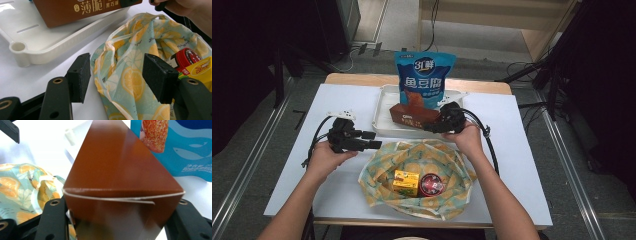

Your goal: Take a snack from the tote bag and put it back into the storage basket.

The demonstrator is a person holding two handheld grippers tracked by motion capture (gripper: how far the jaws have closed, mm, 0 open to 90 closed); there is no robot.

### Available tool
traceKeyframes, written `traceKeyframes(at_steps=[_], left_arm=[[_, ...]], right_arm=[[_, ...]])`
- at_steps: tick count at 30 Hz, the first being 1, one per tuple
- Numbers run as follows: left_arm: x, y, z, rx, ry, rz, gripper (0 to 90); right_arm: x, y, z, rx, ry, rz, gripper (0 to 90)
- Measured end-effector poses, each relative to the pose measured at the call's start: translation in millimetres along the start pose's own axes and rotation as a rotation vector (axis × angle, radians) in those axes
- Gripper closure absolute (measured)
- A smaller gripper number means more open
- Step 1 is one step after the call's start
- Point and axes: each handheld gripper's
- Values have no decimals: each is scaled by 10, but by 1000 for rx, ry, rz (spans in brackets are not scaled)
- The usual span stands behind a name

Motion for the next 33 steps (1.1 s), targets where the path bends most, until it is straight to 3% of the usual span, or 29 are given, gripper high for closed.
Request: traceKeyframes(at_steps=[9,13,22,33], left_arm=[[1,7,-1,2,-3,-2,401],[2,7,-1,2,-2,-2,401],[2,6,0,2,-1,-2,400],[4,13,0,-1,-2,-2,401]], right_arm=[[76,38,-29,-8,15,19,426],[108,48,-49,-19,-4,13,418],[171,76,-79,-31,12,-9,348],[264,106,-112,-5,46,-3,297]])
Point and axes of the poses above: each handheld gripper's, and its own axes: y roughly forward along the jaws, z roughly out of its top, x roughly to its right, and after that the axes turned 4 degrees about -x, right-handed
